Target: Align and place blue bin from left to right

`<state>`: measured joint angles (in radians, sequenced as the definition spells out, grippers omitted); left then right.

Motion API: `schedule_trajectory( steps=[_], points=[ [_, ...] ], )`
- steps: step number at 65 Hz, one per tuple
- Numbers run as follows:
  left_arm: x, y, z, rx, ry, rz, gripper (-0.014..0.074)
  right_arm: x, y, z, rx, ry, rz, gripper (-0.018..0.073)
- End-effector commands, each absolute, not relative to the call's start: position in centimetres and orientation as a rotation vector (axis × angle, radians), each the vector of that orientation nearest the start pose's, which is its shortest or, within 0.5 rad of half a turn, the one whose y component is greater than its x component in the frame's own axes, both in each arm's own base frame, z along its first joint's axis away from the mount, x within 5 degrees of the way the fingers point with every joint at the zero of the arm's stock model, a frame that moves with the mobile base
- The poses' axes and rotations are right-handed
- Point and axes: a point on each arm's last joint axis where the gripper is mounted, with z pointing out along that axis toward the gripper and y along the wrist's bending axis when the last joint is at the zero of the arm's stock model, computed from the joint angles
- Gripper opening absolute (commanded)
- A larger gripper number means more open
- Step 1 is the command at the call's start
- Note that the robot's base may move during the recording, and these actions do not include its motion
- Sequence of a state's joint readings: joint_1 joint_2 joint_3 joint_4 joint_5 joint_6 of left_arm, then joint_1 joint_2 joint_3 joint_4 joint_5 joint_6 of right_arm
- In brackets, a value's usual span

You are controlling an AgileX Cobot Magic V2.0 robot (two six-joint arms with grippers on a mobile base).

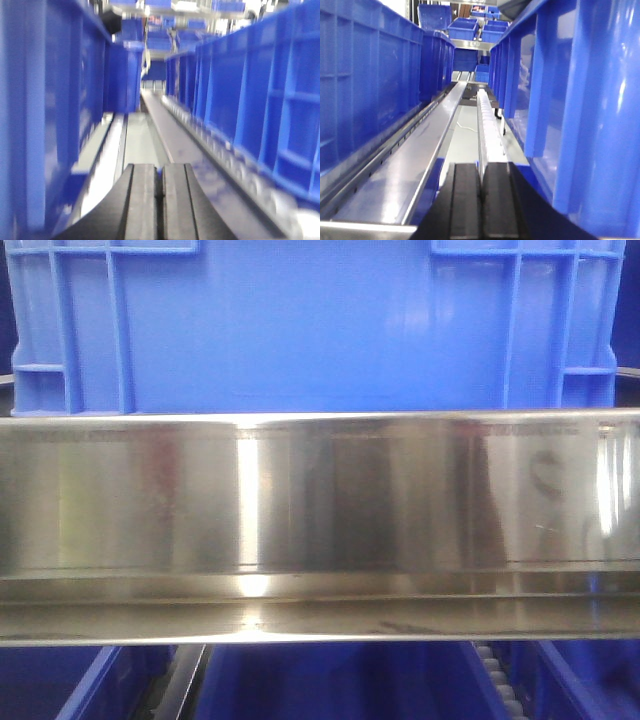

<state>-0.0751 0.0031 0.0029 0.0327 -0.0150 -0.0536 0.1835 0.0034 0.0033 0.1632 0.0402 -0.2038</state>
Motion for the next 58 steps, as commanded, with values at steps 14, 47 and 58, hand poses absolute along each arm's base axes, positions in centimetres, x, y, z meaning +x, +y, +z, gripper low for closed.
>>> schedule_trajectory(
  steps=[14, 47, 58],
  points=[
    [4.8, -0.4, 25.0, 0.035, 1.331, -0.084, -0.0111, 5.0, 0.9, 24.0, -0.158, 1.391, 0.115, -0.0079],
    [4.1, -0.2, 37.1, 0.028, 1.437, -0.073, -0.0111, 3.7, 1.2, 35.0, -0.217, 1.451, 0.145, -0.0079],
    [6.8, -0.4, 41.2, 0.028, 1.521, -0.069, -0.0111, 6.3, 1.7, 38.6, -0.226, 1.508, 0.147, -0.0079]
  ],
)
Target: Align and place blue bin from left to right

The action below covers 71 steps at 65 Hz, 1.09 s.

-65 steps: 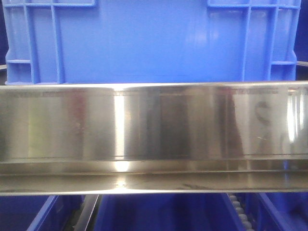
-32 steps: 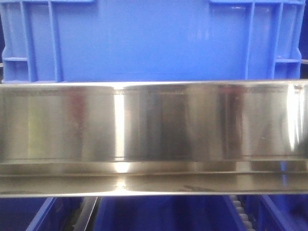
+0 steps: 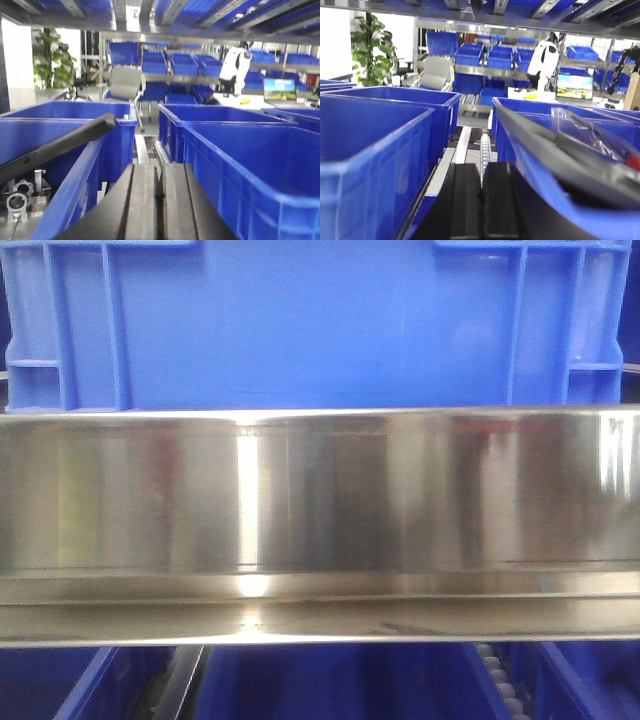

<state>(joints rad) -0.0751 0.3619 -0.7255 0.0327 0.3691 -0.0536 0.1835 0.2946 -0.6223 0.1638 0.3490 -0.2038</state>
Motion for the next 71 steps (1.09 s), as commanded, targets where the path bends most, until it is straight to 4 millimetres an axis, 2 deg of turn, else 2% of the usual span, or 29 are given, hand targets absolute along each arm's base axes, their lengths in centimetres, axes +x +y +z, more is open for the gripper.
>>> schedule_trajectory(
  steps=[1, 15, 23, 31, 49, 56, 71],
  points=[
    [7.1, -0.4, 41.5, 0.028, 1.528, -0.069, -0.0111, 6.5, 1.7, 39.2, -0.228, 1.510, 0.147, -0.0079],
    [10.9, -0.7, 45.4, 0.027, 1.645, -0.063, -0.0111, 11.0, 2.9, 43.5, -0.283, 1.704, 0.160, -0.0079],
    [13.1, -0.8, 46.4, 0.028, 1.658, -0.063, -0.0111, 14.0, 3.5, 45.6, -0.301, 1.764, 0.164, -0.0079],
    [14.6, -1.0, 46.4, 0.028, 1.650, -0.067, -0.0111, 16.2, 3.9, 47.1, -0.301, 1.762, 0.164, -0.0079],
    [17.6, -1.5, 46.3, -0.011, 1.683, -0.158, -0.0111, 19.2, 4.5, 46.3, -0.306, 1.836, 0.178, -0.0079],
    [20.0, -1.9, 46.9, -0.019, 1.798, -0.192, -0.0111, 20.3, 5.1, 46.4, -0.299, 1.904, 0.251, -0.0077],
    [25.5, -2.6, 48.4, -0.011, 1.954, -0.216, -0.0111, 24.1, 6.1, 45.8, -0.234, 2.064, 0.329, -0.0064]
  ],
)
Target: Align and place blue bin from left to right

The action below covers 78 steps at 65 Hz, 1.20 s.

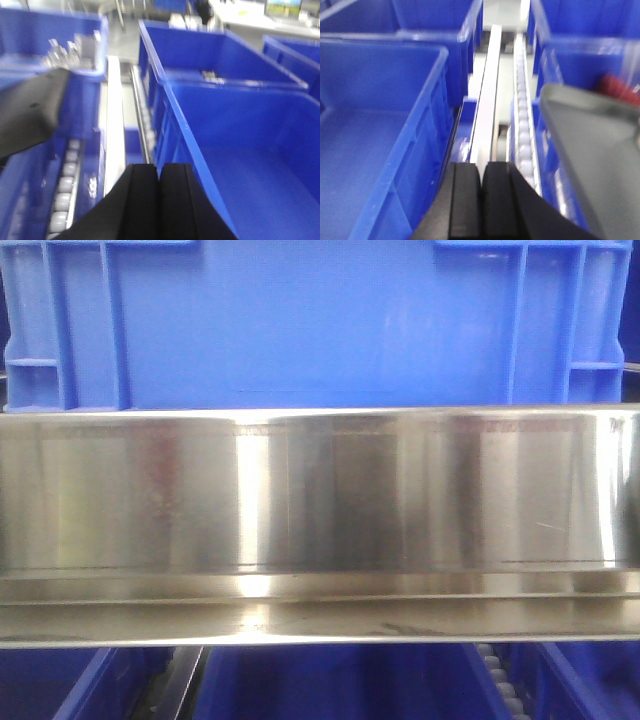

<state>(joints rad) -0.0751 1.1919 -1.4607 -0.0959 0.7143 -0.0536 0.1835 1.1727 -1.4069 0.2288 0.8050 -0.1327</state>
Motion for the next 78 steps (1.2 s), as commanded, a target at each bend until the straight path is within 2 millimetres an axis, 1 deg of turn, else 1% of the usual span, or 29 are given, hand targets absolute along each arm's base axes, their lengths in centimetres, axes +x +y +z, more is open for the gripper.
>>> schedule_trajectory(
  steps=[1, 2, 7, 15, 23, 31, 35, 39, 41, 47, 54, 66, 78],
  points=[
    [26.1, -2.7, 48.2, -0.010, 1.977, -0.216, -0.0111, 24.3, 6.2, 45.8, -0.236, 2.074, 0.333, -0.0060],
    [26.3, -2.7, 48.5, -0.008, 1.977, -0.216, -0.0111, 24.4, 6.4, 45.8, -0.237, 2.081, 0.335, -0.0056],
    [27.9, -2.9, 48.7, -0.016, 2.021, -0.227, -0.0111, 25.5, 7.1, 45.7, -0.229, 2.109, 0.329, -0.0055],
    [30.4, -3.8, 48.8, -0.064, 2.074, -0.226, -0.0111, 26.9, 8.6, 45.4, -0.215, 2.136, 0.220, -0.0055],
    [32.2, -5.9, 49.0, -0.050, 2.082, -0.197, -0.0111, 28.0, 11.1, 45.3, -0.252, 2.166, 0.213, -0.0055],
    [33.1, -8.1, 49.0, -0.048, 2.098, -0.154, -0.0111, 29.4, 13.4, 45.3, -0.262, 2.193, 0.256, -0.0055],
    [33.7, -9.3, 48.7, -0.069, 2.106, -0.126, -0.0111, 30.3, 14.6, 44.8, -0.255, 2.225, 0.265, -0.0055],
    [34.3, -10.4, 48.4, -0.060, 2.111, -0.099, -0.0111, 31.1, 15.3, 44.4, -0.242, 2.260, 0.242, -0.0055],
    [34.4, -10.9, 48.2, -0.057, 2.116, -0.098, -0.0111, 31.5, 15.7, 43.9, -0.234, 2.286, 0.227, -0.0055],
    [34.9, -11.8, 47.6, -0.047, 2.139, -0.105, -0.0111, 32.1, 16.7, 43.6, -0.227, 2.318, 0.190, -0.0055],
    [35.1, -12.1, 47.2, -0.048, 2.151, -0.109, -0.0111, 32.6, 17.6, 43.7, -0.234, 2.322, 0.173, -0.0055],
    [35.1, -12.0, 47.2, -0.051, 2.153, -0.110, -0.0111, 33.4, 18.1, 43.3, -0.230, 2.359, 0.155, -0.0055],
    [35.1, -12.0, 47.2, -0.052, 2.157, -0.110, -0.0111, 33.6, 18.2, 42.9, -0.232, 2.367, 0.151, -0.0055]
  ],
)
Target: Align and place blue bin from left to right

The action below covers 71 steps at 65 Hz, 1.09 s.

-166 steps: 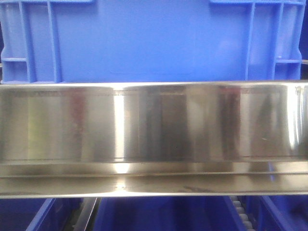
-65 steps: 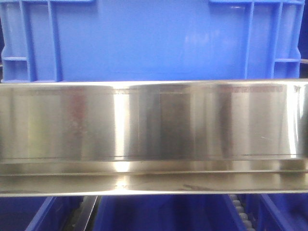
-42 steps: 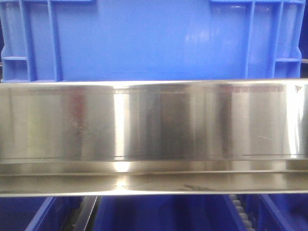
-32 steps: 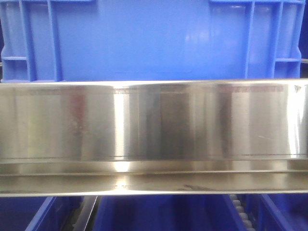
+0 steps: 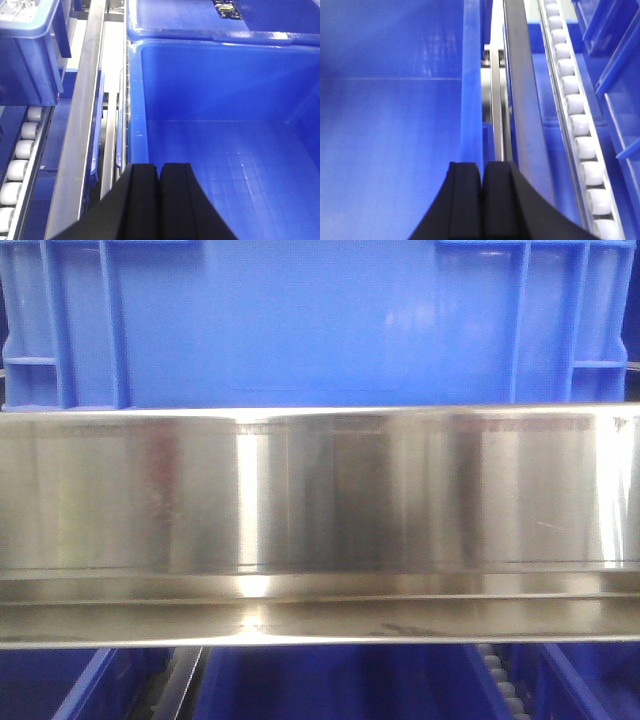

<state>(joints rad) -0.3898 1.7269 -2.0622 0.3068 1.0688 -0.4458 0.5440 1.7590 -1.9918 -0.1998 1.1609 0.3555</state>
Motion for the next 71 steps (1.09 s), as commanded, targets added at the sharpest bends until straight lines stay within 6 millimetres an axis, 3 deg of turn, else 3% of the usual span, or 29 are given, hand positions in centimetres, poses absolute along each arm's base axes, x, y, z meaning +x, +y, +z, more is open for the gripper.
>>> schedule_trajectory(
  steps=[1, 41, 47, 49, 54, 71],
  points=[
    [35.1, -12.0, 47.2, -0.052, 2.158, -0.110, -0.0111, 33.6, 18.2, 42.9, -0.232, 2.367, 0.151, -0.0055],
    [35.1, -12.1, 47.1, -0.053, 2.163, -0.121, -0.0111, 33.7, 18.6, 42.2, -0.234, 2.411, 0.181, -0.0039],
    [35.1, -12.1, 47.1, -0.053, 2.163, -0.121, -0.0111, 33.8, 18.7, 42.2, -0.234, 2.407, 0.183, 0.0064],
    [35.1, -12.1, 47.1, -0.053, 2.163, -0.121, -0.0111, 33.8, 18.7, 42.2, -0.234, 2.407, 0.183, 0.0155],
    [35.1, -12.1, 47.1, -0.053, 2.163, -0.121, -0.0111, 33.8, 18.7, 42.2, -0.234, 2.407, 0.183, 0.0285],
    [35.1, -12.1, 47.1, -0.053, 2.163, -0.121, -0.0111, 34.0, 18.8, 41.8, -0.236, 2.420, 0.177, 0.0307]
  ],
)
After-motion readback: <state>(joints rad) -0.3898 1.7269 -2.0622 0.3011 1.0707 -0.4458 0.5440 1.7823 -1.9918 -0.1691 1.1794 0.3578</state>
